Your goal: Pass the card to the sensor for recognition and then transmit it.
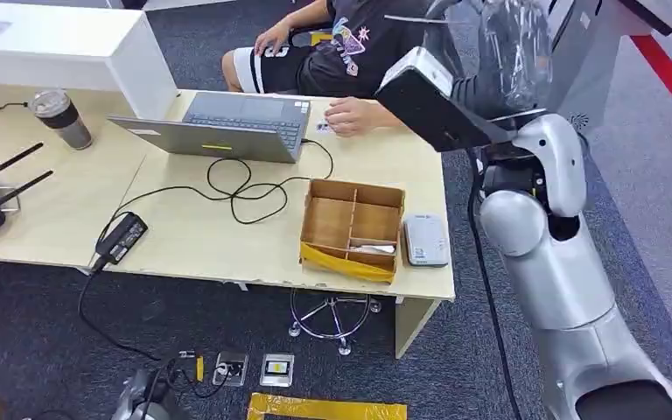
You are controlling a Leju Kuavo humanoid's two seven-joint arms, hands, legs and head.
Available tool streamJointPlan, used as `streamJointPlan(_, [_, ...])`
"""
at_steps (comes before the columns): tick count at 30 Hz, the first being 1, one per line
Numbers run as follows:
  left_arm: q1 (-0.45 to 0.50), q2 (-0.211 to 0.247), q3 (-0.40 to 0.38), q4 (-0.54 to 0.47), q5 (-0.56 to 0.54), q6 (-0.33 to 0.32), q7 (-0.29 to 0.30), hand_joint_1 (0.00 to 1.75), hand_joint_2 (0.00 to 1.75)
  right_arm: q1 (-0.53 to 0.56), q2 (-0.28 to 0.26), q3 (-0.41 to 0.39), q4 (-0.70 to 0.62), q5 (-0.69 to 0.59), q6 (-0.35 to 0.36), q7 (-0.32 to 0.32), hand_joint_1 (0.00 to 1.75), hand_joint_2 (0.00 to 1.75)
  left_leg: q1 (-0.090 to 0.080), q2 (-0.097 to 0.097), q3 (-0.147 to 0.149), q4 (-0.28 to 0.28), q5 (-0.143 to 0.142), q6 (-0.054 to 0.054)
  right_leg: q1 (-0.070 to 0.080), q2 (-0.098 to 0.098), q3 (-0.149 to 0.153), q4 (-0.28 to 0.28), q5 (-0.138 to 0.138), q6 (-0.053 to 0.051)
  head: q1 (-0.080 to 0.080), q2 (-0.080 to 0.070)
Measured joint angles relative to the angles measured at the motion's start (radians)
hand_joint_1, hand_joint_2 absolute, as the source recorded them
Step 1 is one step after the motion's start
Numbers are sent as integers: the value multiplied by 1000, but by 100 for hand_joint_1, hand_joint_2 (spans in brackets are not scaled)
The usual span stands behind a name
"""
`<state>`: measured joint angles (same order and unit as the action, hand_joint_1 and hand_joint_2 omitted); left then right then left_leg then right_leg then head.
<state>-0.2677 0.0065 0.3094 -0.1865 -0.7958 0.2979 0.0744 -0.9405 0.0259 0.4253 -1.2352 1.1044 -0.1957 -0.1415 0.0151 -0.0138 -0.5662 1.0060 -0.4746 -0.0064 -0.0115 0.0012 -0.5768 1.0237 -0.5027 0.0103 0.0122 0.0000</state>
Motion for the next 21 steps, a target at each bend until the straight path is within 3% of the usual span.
streamJointPlan(3, [-6, -2, -6, 0, 0, 0, 0, 0, 175, -62, 7, 0, 44, 19, -16, -17, 175, 175, 0, 0, -1, 0, 0, 0, 0, 0, 0, 1, 0, 0, 0, 0])
streamJointPlan(8, [-36, -10, -8, 0, 3, -2, 0, 0, 175, -223, 58, 15, 329, 155, -48, -10, 175, 175, 1, -3, -1, 0, 1, -1, 1, -3, 1, 1, 0, 0, 0, 0])
streamJointPlan(14, [-48, -15, -8, 0, 7, -2, 0, 0, 175, -256, 104, 63, 559, 251, -21, 17, 175, 175, 0, -3, -1, 0, 1, -1, 1, -3, 1, 1, 0, 0, -1, 0])
streamJointPlan(21, [-50, -17, -7, 0, 17, 1, -3, 0, 175, -273, 128, 103, 703, 297, 4, 26, 175, 175, 0, -3, -1, 0, 1, -1, 0, -2, 0, 0, 0, 0, 0, 0])
